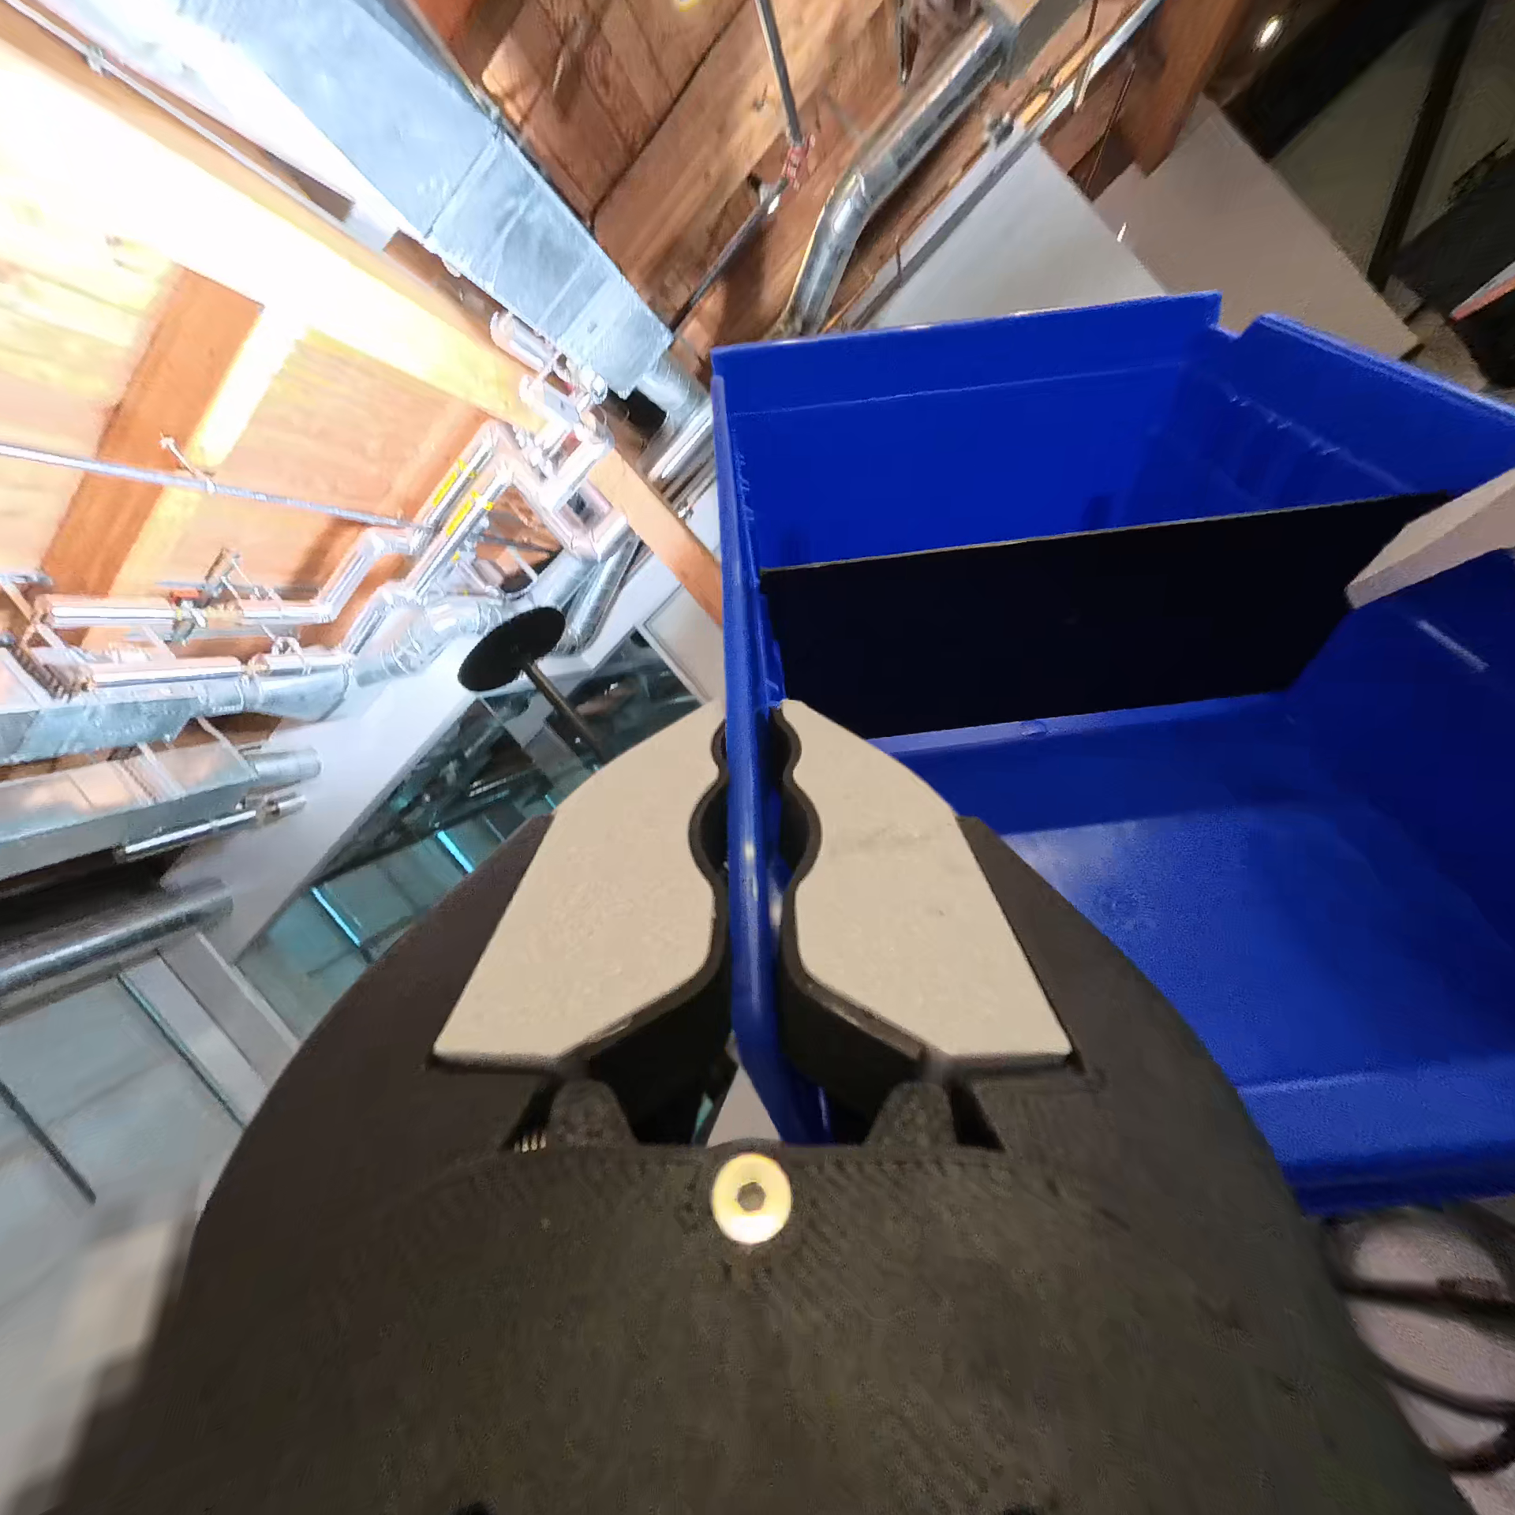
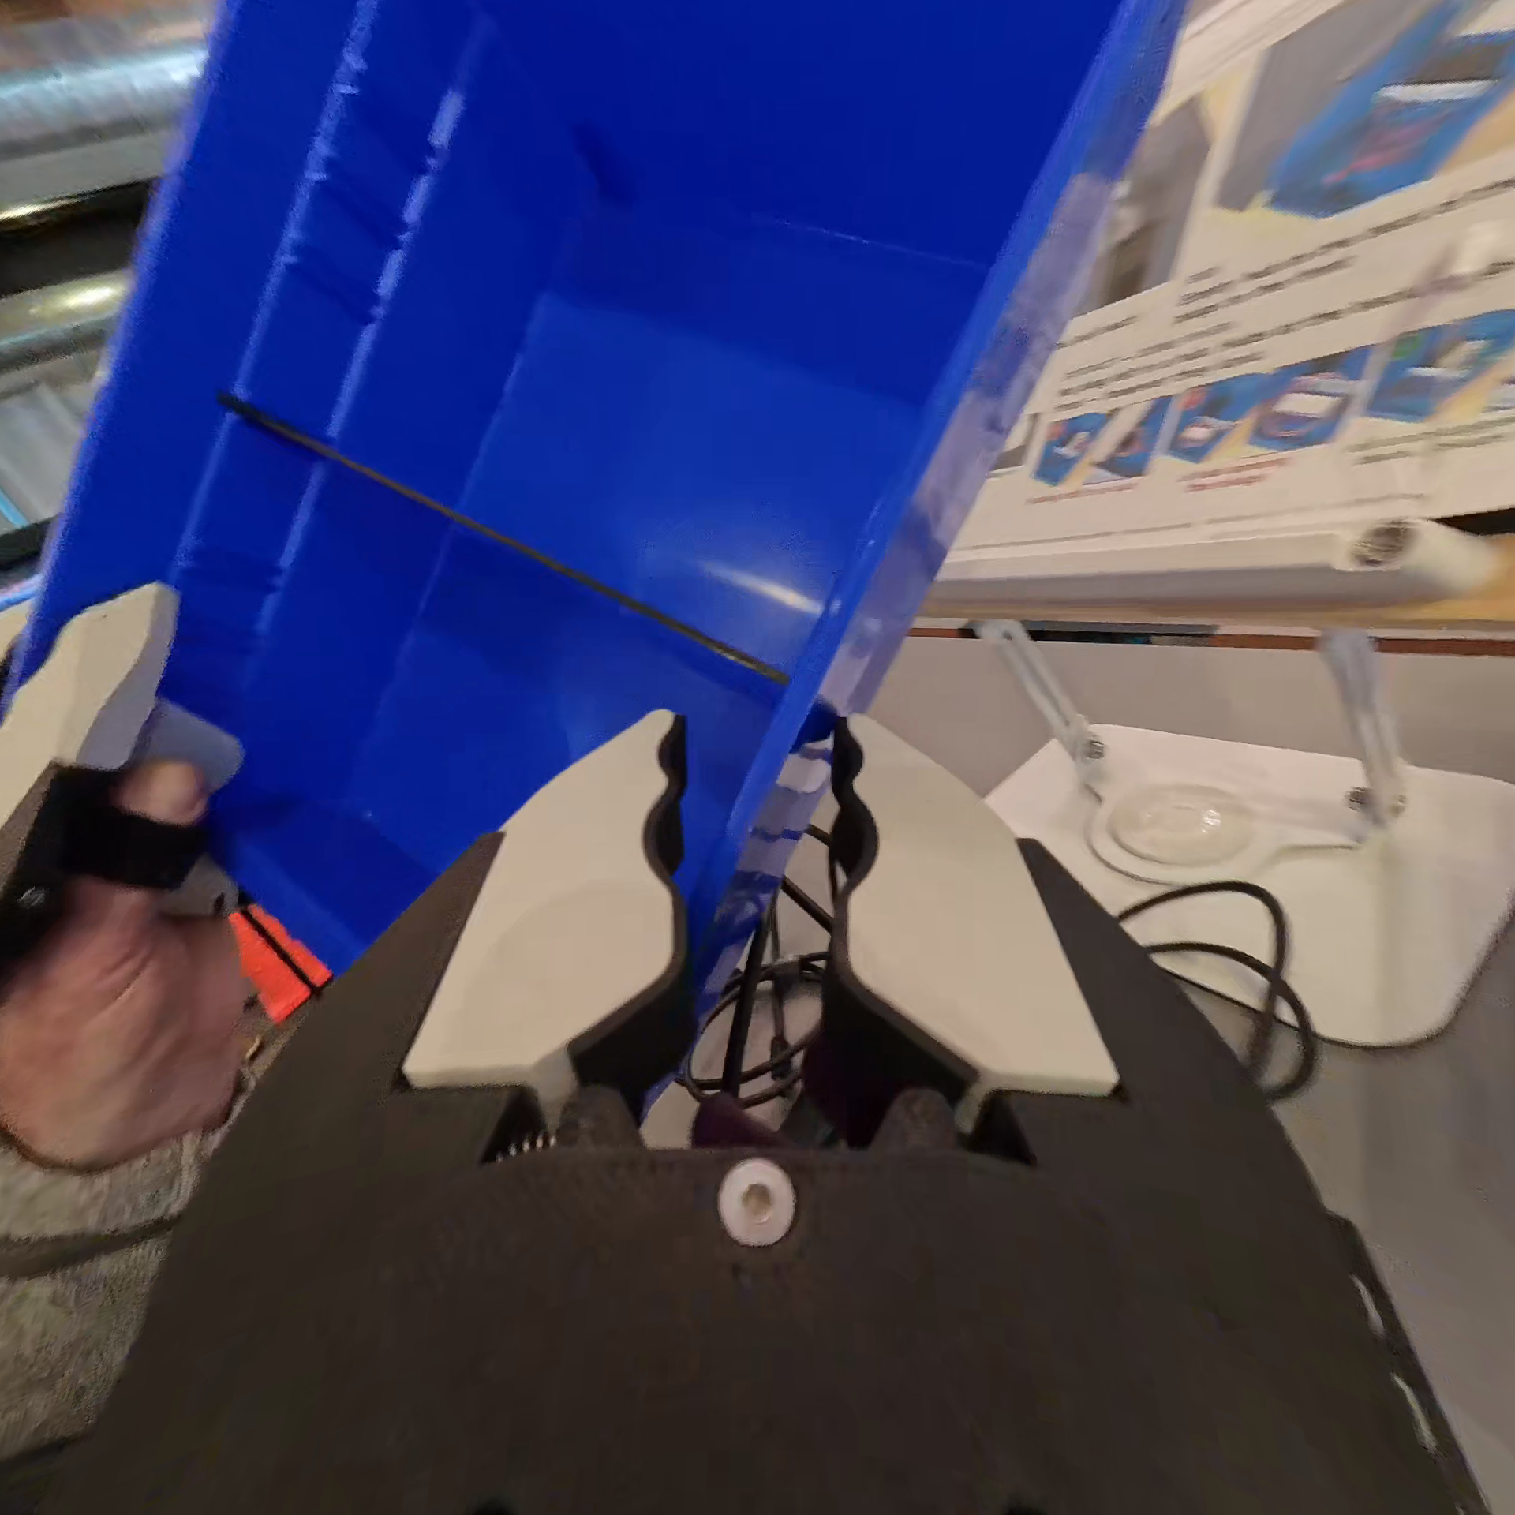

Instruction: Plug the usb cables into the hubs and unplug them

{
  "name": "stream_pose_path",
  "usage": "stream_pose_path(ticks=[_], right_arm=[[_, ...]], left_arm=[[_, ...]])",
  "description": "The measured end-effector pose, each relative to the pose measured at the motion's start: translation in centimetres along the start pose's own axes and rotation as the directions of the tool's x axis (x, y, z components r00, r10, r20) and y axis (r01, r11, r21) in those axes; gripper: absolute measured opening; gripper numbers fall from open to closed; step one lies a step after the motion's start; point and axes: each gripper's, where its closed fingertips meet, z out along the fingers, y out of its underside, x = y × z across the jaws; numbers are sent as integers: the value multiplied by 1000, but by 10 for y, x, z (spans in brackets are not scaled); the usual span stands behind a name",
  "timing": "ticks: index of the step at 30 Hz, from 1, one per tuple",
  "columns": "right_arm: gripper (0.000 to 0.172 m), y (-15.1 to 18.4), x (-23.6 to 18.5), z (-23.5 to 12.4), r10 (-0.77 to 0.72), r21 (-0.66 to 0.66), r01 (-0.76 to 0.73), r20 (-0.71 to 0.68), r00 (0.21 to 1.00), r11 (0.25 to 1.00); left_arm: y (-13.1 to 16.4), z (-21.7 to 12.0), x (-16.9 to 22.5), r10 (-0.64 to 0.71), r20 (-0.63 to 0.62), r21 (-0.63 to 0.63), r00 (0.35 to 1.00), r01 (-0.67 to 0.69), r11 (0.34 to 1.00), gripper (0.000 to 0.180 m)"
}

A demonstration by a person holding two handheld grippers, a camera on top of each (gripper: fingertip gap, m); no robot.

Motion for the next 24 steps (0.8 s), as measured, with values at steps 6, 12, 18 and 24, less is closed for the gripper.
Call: stream_pose_path(ticks=[6,12,18,24], right_arm=[[11,-32,38,-28,22,110,-12,-90,996,994],[6,-83,70,-75,-90,108,109,-167,982,988],[6,-137,136,-154,-201,43,227,-333,921,973],[5,-182,205,-252,-245,-21,269,-490,837,963]], left_arm=[[-56,0,46,16,-79,157,997,-4,988,22],[-97,-1,101,-97,-391,183,915,180,966,54],[-115,-1,115,-265,-588,126,764,410,903,39],[-107,25,181,-262,-752,-16,605,380,925,39]])
